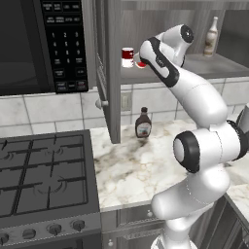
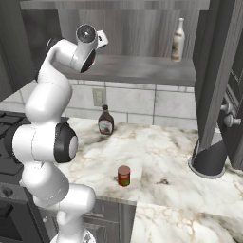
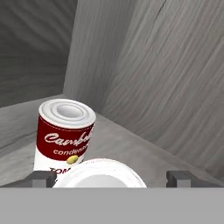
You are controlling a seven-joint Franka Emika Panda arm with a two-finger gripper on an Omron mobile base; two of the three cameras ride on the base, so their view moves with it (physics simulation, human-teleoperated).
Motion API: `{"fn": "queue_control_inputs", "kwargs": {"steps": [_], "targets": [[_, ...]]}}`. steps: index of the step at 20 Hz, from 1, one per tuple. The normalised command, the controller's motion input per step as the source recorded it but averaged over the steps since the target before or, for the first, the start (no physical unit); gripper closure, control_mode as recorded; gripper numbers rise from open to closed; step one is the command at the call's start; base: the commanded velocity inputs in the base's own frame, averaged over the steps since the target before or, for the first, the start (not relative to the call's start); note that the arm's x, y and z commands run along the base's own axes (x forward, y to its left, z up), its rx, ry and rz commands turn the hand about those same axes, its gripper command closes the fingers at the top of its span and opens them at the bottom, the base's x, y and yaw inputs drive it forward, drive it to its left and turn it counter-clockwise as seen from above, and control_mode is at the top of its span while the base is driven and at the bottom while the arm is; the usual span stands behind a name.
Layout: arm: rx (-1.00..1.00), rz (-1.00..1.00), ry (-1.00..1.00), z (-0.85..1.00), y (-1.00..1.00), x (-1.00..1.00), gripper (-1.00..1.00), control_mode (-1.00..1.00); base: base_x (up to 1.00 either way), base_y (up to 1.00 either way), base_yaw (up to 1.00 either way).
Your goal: Pick the cans from the counter and place them in their designated side in the cabinet.
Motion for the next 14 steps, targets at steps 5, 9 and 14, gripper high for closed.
{"fn": "queue_control_inputs", "kwargs": {"steps": [5, 9, 14], "targets": [[0.0, 0.05, -0.09, 0.0, 0.0, 0.11, -1.0, -1.0, 0.0, 0.0, 0.0], [0.0, 0.05, -0.09, 0.0, 0.02, 0.07, -1.0, -1.0, 0.0, 0.0, 0.0], [0.0, 0.04, -0.06, -0.04, 0.07, 0.13, -1.0, -1.0, 0.0, 0.0, 0.0]]}}
